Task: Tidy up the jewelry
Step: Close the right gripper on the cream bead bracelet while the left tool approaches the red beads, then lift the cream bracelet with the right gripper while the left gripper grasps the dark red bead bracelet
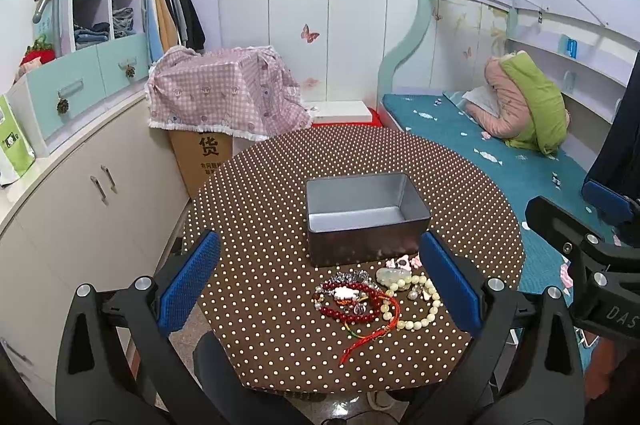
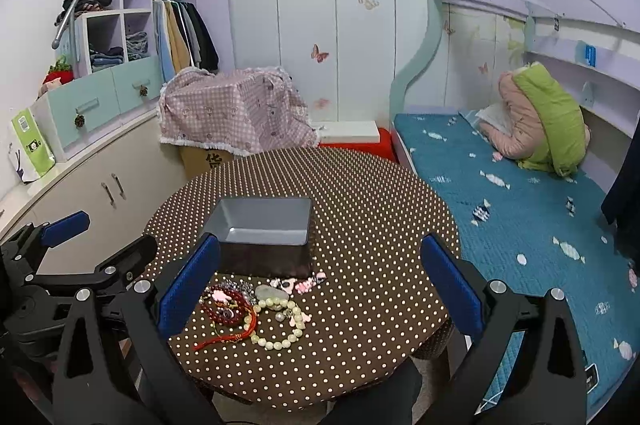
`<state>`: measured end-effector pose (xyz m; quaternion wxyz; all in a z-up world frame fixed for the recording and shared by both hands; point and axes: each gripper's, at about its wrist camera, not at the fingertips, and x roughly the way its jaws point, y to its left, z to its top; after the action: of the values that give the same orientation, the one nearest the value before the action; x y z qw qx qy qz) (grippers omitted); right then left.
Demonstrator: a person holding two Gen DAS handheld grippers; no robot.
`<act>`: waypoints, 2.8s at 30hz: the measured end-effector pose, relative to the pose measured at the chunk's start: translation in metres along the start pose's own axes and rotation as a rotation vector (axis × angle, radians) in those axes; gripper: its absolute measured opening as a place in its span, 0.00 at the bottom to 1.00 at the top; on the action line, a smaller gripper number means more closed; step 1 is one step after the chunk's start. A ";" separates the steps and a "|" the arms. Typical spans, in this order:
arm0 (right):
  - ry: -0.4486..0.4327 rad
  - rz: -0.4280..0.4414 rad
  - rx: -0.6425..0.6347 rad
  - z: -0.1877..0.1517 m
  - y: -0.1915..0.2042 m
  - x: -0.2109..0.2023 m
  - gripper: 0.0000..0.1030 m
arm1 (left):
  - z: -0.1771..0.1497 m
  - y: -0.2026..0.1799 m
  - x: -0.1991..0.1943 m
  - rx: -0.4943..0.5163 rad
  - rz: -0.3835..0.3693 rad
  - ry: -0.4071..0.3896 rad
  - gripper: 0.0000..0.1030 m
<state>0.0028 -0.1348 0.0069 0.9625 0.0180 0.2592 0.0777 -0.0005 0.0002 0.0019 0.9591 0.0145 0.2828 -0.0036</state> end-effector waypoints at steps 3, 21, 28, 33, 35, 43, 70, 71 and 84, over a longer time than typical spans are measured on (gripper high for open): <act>0.044 0.003 0.018 -0.007 -0.004 0.011 0.94 | -0.007 0.002 0.011 -0.001 0.008 0.035 0.96; 0.371 0.022 0.041 -0.066 -0.013 0.089 0.81 | -0.061 0.011 0.093 -0.033 0.011 0.309 0.96; 0.419 0.040 0.009 -0.075 -0.005 0.105 0.61 | -0.070 0.016 0.110 -0.035 0.027 0.368 0.96; 0.421 0.019 -0.038 -0.079 0.002 0.112 0.53 | -0.073 0.018 0.116 -0.043 0.016 0.392 0.96; 0.414 0.009 -0.051 -0.080 0.003 0.113 0.50 | -0.074 0.019 0.118 -0.048 0.006 0.402 0.96; 0.374 -0.010 -0.086 -0.080 0.005 0.116 0.19 | -0.079 0.022 0.130 -0.070 -0.039 0.455 0.96; 0.315 0.090 0.033 -0.044 -0.023 0.091 0.08 | -0.049 0.049 0.158 -0.131 0.021 0.506 0.70; 0.314 0.089 0.034 -0.044 -0.023 0.091 0.08 | -0.048 0.049 0.161 -0.126 0.032 0.512 0.67; 0.264 0.163 0.057 -0.020 -0.029 0.088 0.08 | -0.025 0.084 0.179 -0.184 -0.120 0.548 0.08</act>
<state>0.0721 -0.1490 -0.0568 0.9098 0.0561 0.3831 0.1497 0.1380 0.0847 -0.1142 0.8422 -0.0888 0.5309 -0.0306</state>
